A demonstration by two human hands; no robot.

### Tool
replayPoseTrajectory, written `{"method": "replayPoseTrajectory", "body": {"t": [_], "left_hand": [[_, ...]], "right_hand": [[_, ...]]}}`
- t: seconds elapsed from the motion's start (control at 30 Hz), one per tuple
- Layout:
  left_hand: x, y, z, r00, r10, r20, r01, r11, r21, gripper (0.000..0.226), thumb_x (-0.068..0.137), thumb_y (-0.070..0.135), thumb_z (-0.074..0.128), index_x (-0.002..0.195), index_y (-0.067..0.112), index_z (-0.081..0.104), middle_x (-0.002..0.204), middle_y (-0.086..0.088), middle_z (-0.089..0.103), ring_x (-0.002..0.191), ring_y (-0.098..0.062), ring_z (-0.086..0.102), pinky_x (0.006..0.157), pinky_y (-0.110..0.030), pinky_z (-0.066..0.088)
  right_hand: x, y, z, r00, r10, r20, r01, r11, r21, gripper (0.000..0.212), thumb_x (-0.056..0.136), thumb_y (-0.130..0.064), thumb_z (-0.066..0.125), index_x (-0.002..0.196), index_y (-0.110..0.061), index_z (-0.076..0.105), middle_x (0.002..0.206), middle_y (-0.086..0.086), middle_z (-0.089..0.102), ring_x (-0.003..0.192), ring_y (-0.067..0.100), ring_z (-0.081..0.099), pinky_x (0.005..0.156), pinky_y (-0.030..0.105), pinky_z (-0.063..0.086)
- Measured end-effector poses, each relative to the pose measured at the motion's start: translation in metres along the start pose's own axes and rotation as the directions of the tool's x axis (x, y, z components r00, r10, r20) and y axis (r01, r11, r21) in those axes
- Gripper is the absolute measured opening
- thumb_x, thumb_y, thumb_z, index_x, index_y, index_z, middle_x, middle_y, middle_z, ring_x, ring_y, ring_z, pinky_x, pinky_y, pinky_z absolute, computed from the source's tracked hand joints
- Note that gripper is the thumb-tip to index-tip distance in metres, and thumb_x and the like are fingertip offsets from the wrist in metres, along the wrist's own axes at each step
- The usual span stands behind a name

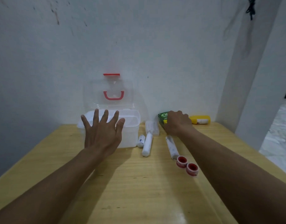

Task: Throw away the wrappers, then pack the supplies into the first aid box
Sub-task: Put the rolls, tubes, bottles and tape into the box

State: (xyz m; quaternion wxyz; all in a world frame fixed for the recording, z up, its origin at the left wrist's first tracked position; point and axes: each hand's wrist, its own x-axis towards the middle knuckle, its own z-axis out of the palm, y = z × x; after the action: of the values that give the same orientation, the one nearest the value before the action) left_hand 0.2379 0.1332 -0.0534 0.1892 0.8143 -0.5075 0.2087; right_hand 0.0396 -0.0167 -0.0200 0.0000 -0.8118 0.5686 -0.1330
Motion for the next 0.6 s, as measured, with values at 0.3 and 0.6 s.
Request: {"method": "replayPoseTrajectory", "body": {"t": [0.3, 0.6], "left_hand": [[-0.008, -0.012, -0.008, 0.992, -0.124, -0.019, 0.123, 0.991, -0.042, 0.077, 0.089, 0.064, -0.003, 0.153, 0.033, 0.026, 0.162, -0.005, 0.022, 0.151, -0.032, 0.002, 0.114, -0.065, -0.01], [-0.011, -0.02, -0.011, 0.994, -0.105, 0.037, 0.106, 0.994, -0.036, 0.061, 0.1, 0.049, 0.003, 0.155, 0.029, 0.019, 0.164, -0.007, 0.016, 0.151, -0.028, -0.006, 0.115, -0.063, -0.011]], "right_hand": [[0.007, -0.016, -0.079, 0.966, -0.083, -0.243, 0.128, 0.977, 0.172, 0.035, 0.074, -0.034, 0.067, 0.094, -0.006, 0.061, 0.1, 0.019, 0.062, 0.099, 0.04, 0.059, 0.068, 0.032, 0.039], [-0.006, -0.068, -0.115, 0.933, -0.353, -0.065, 0.358, 0.904, 0.234, 0.036, 0.077, -0.027, 0.073, 0.108, -0.011, 0.077, 0.096, 0.006, 0.07, 0.082, 0.021, 0.065, 0.065, 0.029, 0.054]]}}
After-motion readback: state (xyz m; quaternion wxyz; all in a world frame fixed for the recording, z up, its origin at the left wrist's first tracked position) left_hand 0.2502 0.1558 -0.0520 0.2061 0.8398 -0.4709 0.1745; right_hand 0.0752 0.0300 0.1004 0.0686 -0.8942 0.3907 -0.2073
